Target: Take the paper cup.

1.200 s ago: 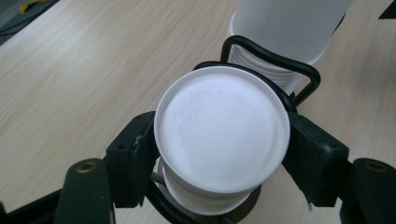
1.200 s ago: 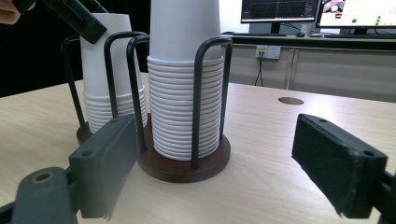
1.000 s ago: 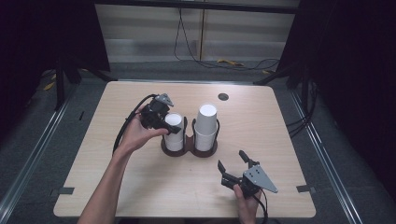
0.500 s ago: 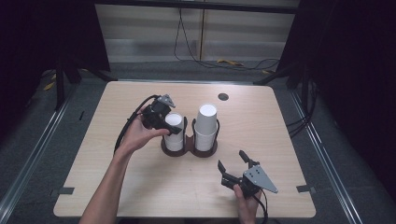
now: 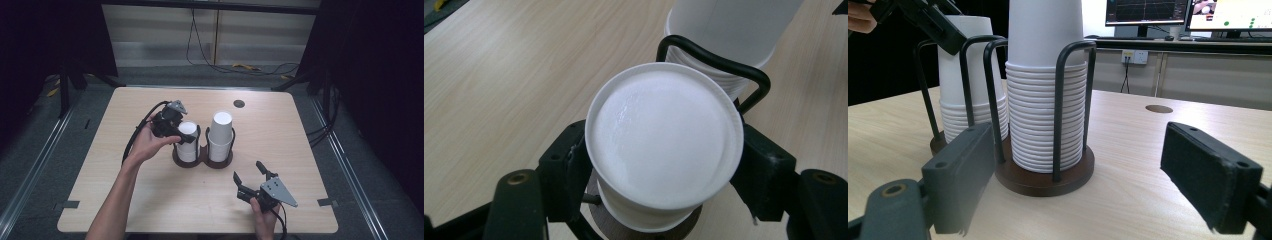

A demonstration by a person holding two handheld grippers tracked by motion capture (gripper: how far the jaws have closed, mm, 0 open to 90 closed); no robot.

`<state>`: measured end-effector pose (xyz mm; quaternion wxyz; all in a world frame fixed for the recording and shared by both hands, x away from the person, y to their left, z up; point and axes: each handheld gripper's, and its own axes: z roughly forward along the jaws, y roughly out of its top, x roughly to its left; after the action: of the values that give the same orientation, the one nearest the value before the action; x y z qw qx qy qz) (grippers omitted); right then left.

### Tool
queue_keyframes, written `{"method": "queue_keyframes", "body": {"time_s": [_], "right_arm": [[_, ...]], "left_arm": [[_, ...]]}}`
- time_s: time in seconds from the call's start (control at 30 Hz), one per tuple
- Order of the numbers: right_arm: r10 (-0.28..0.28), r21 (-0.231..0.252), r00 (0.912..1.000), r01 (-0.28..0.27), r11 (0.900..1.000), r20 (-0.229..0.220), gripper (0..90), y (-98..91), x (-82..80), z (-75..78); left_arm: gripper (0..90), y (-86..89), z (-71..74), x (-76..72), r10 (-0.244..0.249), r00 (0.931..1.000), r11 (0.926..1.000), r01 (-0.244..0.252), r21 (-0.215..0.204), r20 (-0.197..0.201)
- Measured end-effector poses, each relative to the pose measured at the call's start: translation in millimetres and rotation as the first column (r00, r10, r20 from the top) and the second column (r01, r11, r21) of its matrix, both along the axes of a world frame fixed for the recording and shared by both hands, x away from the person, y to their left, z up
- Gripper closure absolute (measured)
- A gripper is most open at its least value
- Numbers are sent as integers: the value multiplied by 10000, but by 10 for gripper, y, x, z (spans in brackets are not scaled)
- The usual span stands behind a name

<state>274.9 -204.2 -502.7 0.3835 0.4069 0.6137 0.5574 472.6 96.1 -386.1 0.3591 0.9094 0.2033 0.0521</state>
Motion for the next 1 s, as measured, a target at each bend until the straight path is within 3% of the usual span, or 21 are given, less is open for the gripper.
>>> {"method": "queue_keyframes", "body": {"time_s": [0.2,0.5,1.0], "right_arm": [[-11,37,10000,11,10000,-18,142,2,0,1],[-24,47,10000,24,10000,-42,142,3,4,1],[-47,37,10000,47,10000,-50,142,2,2,2]], "left_arm": [[328,26,26,-7,94,9999,9998,-93,-190,53],[340,47,80,-10,90,9998,9999,-89,-54,164],[342,137,208,-57,383,9983,9963,-347,-788,446]]}}
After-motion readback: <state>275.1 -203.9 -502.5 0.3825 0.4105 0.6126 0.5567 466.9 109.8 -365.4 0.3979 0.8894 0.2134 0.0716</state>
